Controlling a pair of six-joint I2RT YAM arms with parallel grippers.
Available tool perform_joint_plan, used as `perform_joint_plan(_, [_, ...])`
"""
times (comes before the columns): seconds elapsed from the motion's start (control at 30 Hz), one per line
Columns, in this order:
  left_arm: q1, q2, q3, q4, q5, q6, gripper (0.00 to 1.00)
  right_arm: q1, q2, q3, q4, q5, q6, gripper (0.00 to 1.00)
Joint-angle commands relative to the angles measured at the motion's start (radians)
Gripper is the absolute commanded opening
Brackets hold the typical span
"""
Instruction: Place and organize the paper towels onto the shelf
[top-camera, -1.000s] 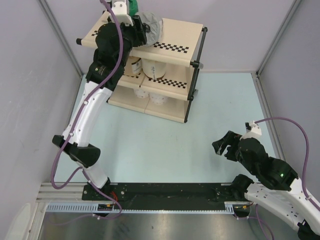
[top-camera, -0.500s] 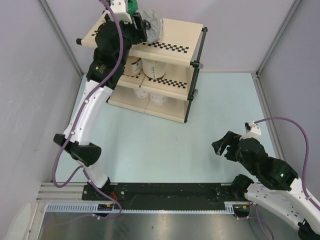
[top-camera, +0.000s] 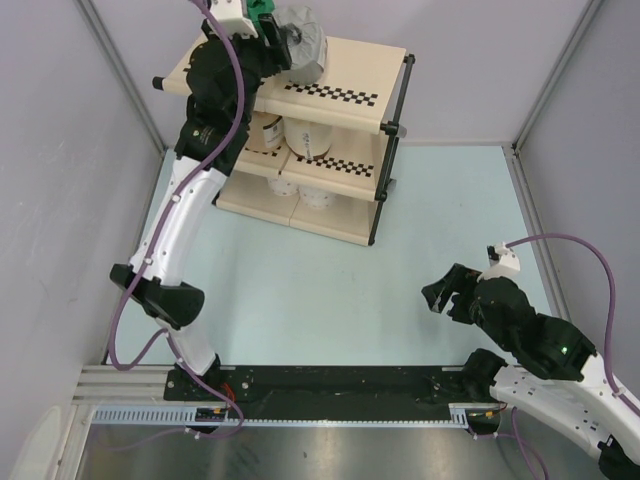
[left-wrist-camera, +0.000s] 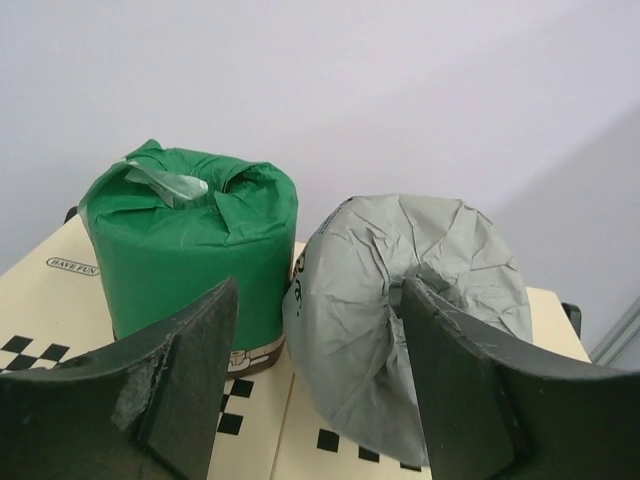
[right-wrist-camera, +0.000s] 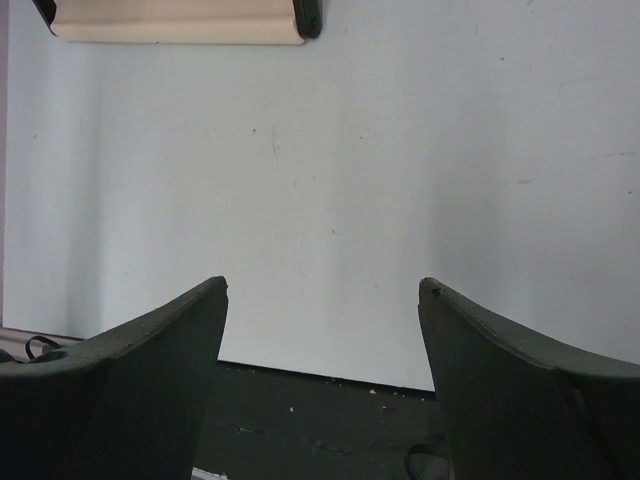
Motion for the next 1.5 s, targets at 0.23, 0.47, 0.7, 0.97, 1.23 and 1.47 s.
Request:
perform_joint_plan(0.23, [0.007,0.026,0.015,0.077,0.0,-0.02,0.71,0.019,0.012,0.015,-0.003,0.037,0.03,0.82])
perform_joint_plan(0.47, [0.009,-0.011,-0.048,0.083,0.006,-0.02,0.71,0.022,0.017,0.016,-0.007,0.043,0.036,0.82])
perform_joint_plan(0.7, [0.009,-0.162,-0.23,0.111,0.026,-0.052,0.73,0.027,0.02,0.016,-0.009,0.047,0.039,0.82])
perform_joint_plan(0.97, [0.009,-0.466,-0.539,0.105,0.06,-0.139,0.81,0.024,0.031,0.061,0.091,0.037,0.004,0.8])
perform_joint_plan(1.23, [0.009,-0.718,-0.836,0.023,0.123,-0.231,0.98,0.011,0.378,0.442,0.276,0.07,-0.283,0.81])
perform_joint_plan(1.47, [0.009,-0.903,-1.034,-0.024,0.147,-0.267,0.99,-0.122,0.629,0.762,0.473,0.015,-0.518,0.82])
